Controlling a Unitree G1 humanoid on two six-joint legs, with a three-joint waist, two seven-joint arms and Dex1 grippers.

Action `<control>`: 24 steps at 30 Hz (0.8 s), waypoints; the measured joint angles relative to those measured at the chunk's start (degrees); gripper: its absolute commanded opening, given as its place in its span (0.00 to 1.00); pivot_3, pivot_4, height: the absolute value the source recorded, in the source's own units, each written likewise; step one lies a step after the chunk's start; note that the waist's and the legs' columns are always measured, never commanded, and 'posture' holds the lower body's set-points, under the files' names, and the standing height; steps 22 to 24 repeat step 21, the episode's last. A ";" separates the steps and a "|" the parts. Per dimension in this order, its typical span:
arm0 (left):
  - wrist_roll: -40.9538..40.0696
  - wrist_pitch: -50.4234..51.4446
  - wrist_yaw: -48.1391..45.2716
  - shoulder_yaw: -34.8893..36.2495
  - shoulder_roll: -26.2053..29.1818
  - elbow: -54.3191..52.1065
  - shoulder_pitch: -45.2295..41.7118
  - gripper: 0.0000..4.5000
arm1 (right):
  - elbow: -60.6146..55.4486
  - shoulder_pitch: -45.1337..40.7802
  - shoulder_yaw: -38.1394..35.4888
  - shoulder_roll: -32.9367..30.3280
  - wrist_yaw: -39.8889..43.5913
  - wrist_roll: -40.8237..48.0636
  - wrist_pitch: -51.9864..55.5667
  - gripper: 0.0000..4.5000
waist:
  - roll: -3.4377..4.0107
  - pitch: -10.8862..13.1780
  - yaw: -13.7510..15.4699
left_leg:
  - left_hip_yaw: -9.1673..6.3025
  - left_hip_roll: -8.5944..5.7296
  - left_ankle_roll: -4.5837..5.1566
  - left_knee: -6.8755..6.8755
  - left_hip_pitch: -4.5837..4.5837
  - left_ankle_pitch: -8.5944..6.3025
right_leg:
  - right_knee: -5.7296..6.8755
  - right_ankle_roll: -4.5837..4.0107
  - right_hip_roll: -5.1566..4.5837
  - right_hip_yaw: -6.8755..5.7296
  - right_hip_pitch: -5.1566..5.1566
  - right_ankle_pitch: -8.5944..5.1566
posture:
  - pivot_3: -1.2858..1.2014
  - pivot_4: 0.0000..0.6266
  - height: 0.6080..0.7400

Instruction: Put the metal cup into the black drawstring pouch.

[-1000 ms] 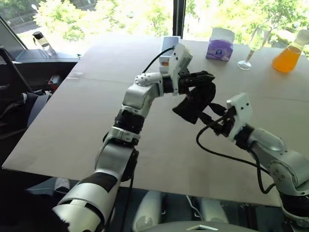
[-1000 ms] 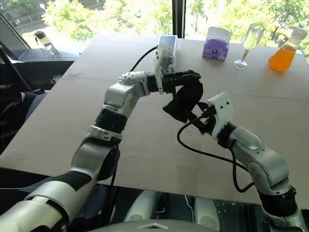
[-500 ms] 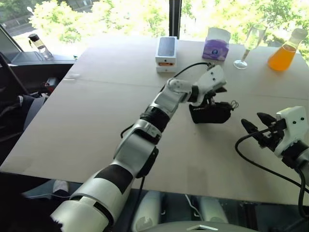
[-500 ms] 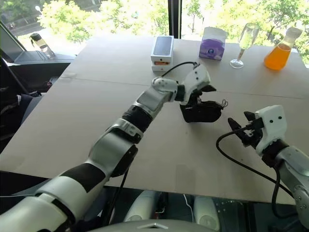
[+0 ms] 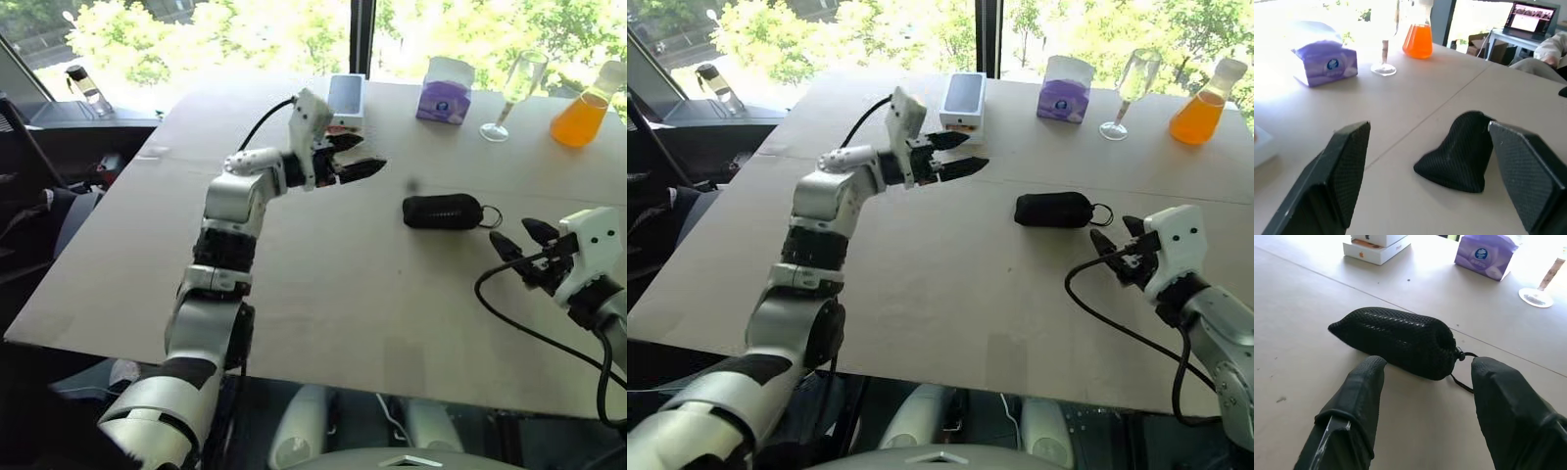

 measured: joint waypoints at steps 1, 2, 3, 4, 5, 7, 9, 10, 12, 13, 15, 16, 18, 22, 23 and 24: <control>-1.62 1.27 0.19 0.88 0.64 -3.24 3.69 1.00 | 0.01 1.35 -0.29 -0.02 1.05 -0.21 -0.86 0.92 | 0.00 0.00 -0.02 | 0.00 0.01 -0.01 0.00 0.01 0.00 | 0.01 0.00 0.00 0.00 -0.01 0.00 | 0.52 0.24 1.00; -2.59 1.95 0.62 1.34 1.78 -7.88 8.32 1.00 | 0.01 3.60 -0.58 -0.17 2.47 -0.77 -2.11 0.99 | 0.01 -0.01 -0.02 | 0.00 0.03 -0.02 -0.02 0.02 0.00 | 0.01 -0.01 0.00 0.00 -0.01 -0.01 | 0.52 0.24 1.00; -2.93 2.35 1.01 1.69 2.36 -10.23 10.69 1.00 | 0.19 5.01 -0.73 -0.25 3.25 -1.07 -2.79 0.99 | 0.01 -0.01 0.06 | -0.01 0.04 -0.02 -0.02 0.03 -0.01 | 0.02 -0.01 0.00 -0.02 0.00 -0.01 | 0.52 0.24 1.00; -3.24 2.69 1.97 2.23 2.77 -12.86 13.34 1.00 | 0.33 6.72 -1.06 -0.23 4.27 -1.34 -3.57 0.99 | 0.01 -0.01 0.19 | -0.01 0.04 -0.02 -0.01 0.04 0.00 | 0.03 -0.02 -0.03 -0.03 0.01 0.00 | 0.52 0.24 1.00; -3.21 2.85 3.19 2.48 3.13 -14.96 15.10 1.00 | 0.43 7.67 -1.54 -0.02 5.00 -1.54 -4.48 0.99 | 0.01 0.00 0.28 | -0.01 0.02 -0.02 -0.01 0.04 -0.01 | 0.06 -0.02 -0.08 -0.04 0.01 0.00 | 0.52 0.24 1.00; -3.85 3.39 4.46 2.78 5.40 -23.18 22.04 1.00 | 0.35 12.60 -4.97 0.96 8.25 -0.91 -7.40 0.99 | 0.10 -0.07 0.19 | -0.01 0.00 0.00 -0.03 0.14 -0.04 | 0.00 -0.04 -0.15 0.00 0.12 -0.01 | 0.52 0.24 1.00; -4.97 4.04 4.84 4.90 8.44 -29.20 31.40 1.00 | 2.28 19.91 -9.67 1.58 12.56 -0.35 -9.67 0.99 | 0.11 -0.09 0.10 | -0.01 0.02 -0.03 -0.14 0.22 -0.26 | -0.11 -0.26 -0.20 0.00 0.18 -0.14 | 0.52 0.24 1.00; -5.36 4.59 5.34 5.85 9.04 -30.11 33.61 1.00 | 3.26 21.63 -11.10 2.02 13.56 -0.19 -9.94 0.99 | 0.11 -0.08 0.09 | -0.02 0.03 -0.07 -0.14 0.22 -0.30 | -0.11 -0.27 -0.21 0.00 0.17 -0.14 | 0.52 0.24 1.00; -6.82 5.63 5.75 7.48 10.43 -32.82 36.66 1.00 | 4.01 23.32 -13.57 2.47 15.37 0.90 -10.79 0.99 | 0.12 -0.09 0.01 | -0.02 0.04 -0.14 -0.14 0.27 -0.27 | -0.08 -0.29 -0.22 0.03 0.14 -0.13 | 0.52 0.24 1.00; -8.05 6.17 6.01 8.36 11.25 -34.86 37.80 1.00 | 3.98 23.88 -14.81 2.49 16.19 1.45 -11.63 0.99 | 0.14 -0.11 0.00 | -0.02 0.05 -0.17 -0.14 0.35 -0.26 | -0.08 -0.30 -0.22 0.04 0.19 -0.13 | 0.52 0.24 1.00; -9.78 6.84 6.74 9.70 11.99 -37.23 38.97 1.00 | 3.82 24.18 -16.37 2.60 16.76 1.88 -12.44 0.99 | 0.20 -0.16 -0.01 | 0.00 0.06 -0.17 -0.15 0.46 -0.27 | -0.08 -0.30 -0.34 -0.03 0.23 -0.14 | 0.52 0.24 1.00; -10.85 7.60 7.30 10.39 12.38 -38.33 39.67 1.00 | 3.78 24.36 -16.73 2.61 16.91 2.04 -12.66 0.99 | 0.23 -0.17 -0.03 | 0.01 0.05 -0.17 -0.18 0.48 -0.27 | -0.08 -0.30 -0.36 -0.05 0.24 -0.14 | 0.52 0.24 1.00; -12.65 8.78 8.46 11.57 12.72 -39.50 40.76 1.00 | 3.75 24.90 -16.95 2.63 17.09 2.29 -12.72 0.99 | 0.23 -0.17 -0.02 | 0.02 0.05 -0.17 -0.28 0.48 -0.27 | -0.10 -0.31 -0.38 -0.09 0.21 -0.14 | 0.52 0.24 1.00; -14.12 9.99 9.89 11.89 13.49 -39.84 41.13 1.00 | 3.74 25.37 -16.98 2.67 17.29 2.56 -12.78 0.99 | 0.23 -0.17 0.11 | 0.02 0.05 -0.19 -0.41 0.47 -0.25 | -0.18 -0.32 -0.38 -0.15 0.18 -0.15 | 0.52 0.24 1.00; -14.12 9.99 9.89 11.89 13.49 -39.84 41.13 1.00 | 3.74 25.37 -16.98 2.67 17.29 2.56 -12.78 0.99 | 0.23 -0.17 0.11 | 0.02 0.05 -0.19 -0.41 0.47 -0.25 | -0.18 -0.32 -0.38 -0.15 0.18 -0.15 | 0.52 0.24 1.00; -14.12 9.99 9.89 11.89 13.49 -39.84 41.13 1.00 | 3.74 25.37 -16.98 2.67 17.29 2.56 -12.78 0.99 | 0.23 -0.17 0.11 | 0.02 0.05 -0.19 -0.41 0.47 -0.25 | -0.18 -0.32 -0.38 -0.15 0.18 -0.15 | 0.52 0.24 1.00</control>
